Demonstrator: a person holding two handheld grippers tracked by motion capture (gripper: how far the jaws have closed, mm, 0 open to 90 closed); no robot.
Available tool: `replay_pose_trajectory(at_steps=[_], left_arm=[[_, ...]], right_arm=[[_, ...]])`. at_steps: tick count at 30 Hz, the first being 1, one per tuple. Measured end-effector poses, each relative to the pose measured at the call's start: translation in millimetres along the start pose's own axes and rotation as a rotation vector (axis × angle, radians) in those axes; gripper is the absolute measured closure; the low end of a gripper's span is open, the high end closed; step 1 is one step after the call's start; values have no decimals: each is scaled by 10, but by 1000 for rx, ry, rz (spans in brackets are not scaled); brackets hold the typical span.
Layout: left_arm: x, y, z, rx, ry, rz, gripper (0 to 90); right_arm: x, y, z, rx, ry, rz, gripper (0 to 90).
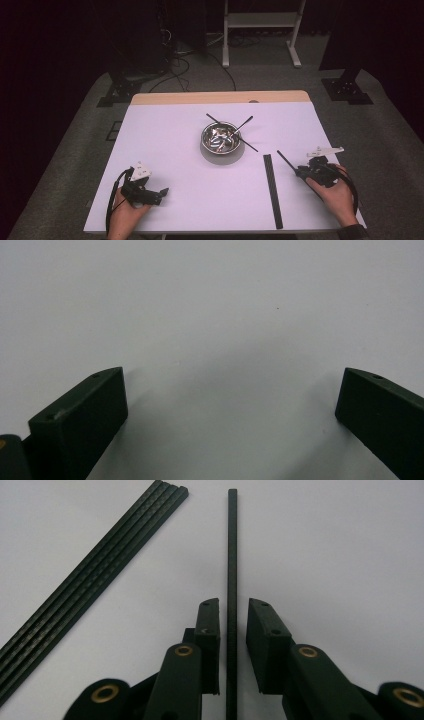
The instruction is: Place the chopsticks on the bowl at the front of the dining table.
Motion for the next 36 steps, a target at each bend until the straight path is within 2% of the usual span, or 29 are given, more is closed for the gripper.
replay_pose_trajectory(at_steps=[11,36], left_arm=[[0,0,0,0,0,0,0],[0,0,0,0,0,0,0]], right_arm=[[8,-18,11,12,8,4,837],[32,-11,-38,15,35,21,853]])
Point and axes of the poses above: each handheld gripper's, and its own axes: z roughly forward along the jaws, y roughly out of its top, x roughly to its left, the point moved 10 cm from there along z, roughly forward along the jaws, and after that the axes turned 4 degrees about z, right-handed, at the moved point
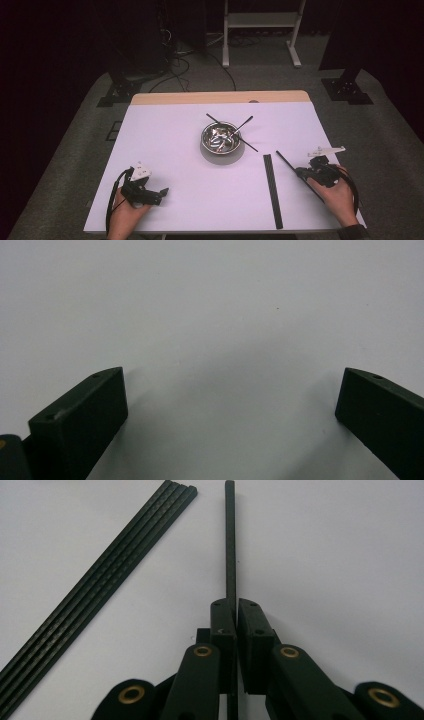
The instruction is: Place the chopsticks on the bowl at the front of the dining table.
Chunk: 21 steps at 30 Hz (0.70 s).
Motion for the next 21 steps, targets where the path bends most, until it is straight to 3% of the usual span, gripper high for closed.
replay_pose_trajectory(at_steps=[21], left_arm=[[0,0,0,0,0,0,0]], right_arm=[[54,118,-170,-10,16,-11,853]])
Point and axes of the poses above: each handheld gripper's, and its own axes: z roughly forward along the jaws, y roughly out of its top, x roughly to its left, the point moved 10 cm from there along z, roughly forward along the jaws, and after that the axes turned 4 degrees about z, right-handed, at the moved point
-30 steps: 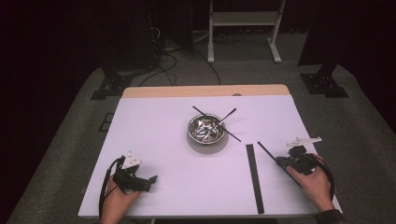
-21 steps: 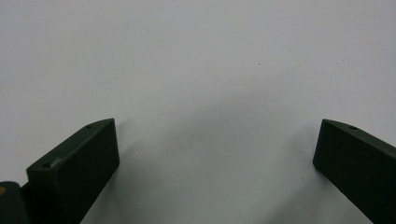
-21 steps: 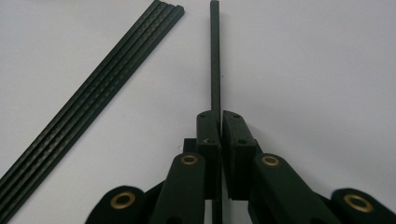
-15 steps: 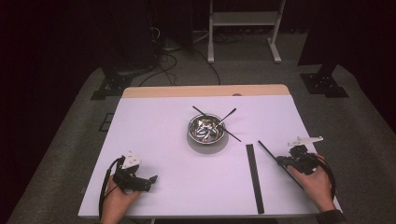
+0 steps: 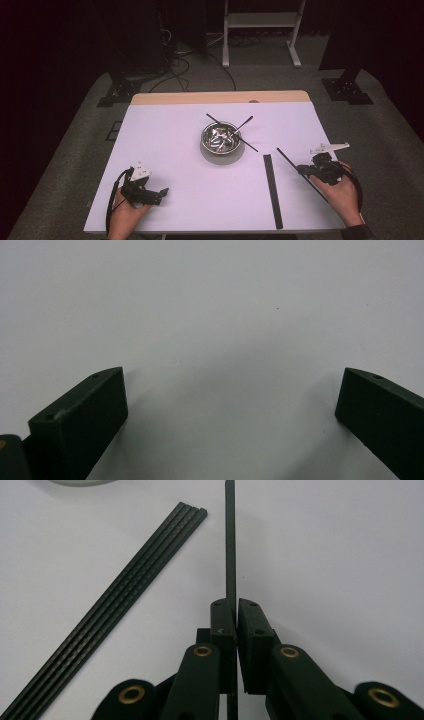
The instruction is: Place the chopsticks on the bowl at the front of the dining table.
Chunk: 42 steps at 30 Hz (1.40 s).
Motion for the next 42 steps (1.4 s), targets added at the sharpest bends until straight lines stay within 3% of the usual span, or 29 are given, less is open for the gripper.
replay_pose_trajectory(at_steps=[17,42], left_arm=[[1,0,0,0,0,0,0],[1,-2,-1,3,-1,1,0]], right_arm=[[51,174,-89,-30,5,-19,853],[234,444,-94,-55,29,-62,853]])
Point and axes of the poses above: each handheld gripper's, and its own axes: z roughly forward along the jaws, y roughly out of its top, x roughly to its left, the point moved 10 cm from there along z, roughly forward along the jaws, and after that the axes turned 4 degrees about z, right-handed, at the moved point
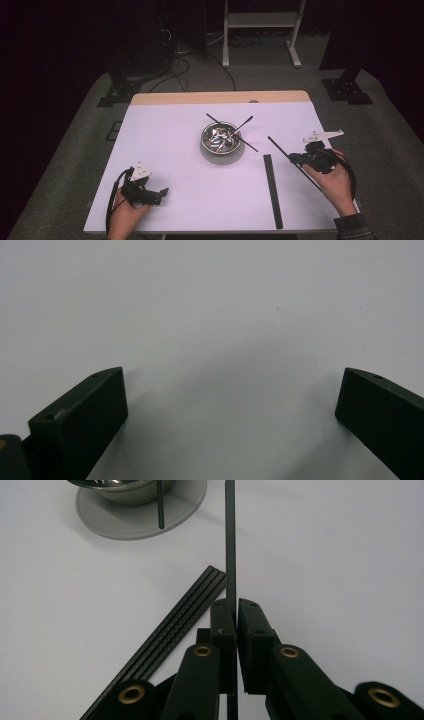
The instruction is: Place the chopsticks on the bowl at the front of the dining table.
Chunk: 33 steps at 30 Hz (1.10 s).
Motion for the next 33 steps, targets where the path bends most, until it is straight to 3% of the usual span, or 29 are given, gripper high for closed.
replay_pose_trajectory(at_steps=[33], left_arm=[[0,0,0,0,-1,0,0]], right_arm=[[381,388,95,-33,59,-56,853]])
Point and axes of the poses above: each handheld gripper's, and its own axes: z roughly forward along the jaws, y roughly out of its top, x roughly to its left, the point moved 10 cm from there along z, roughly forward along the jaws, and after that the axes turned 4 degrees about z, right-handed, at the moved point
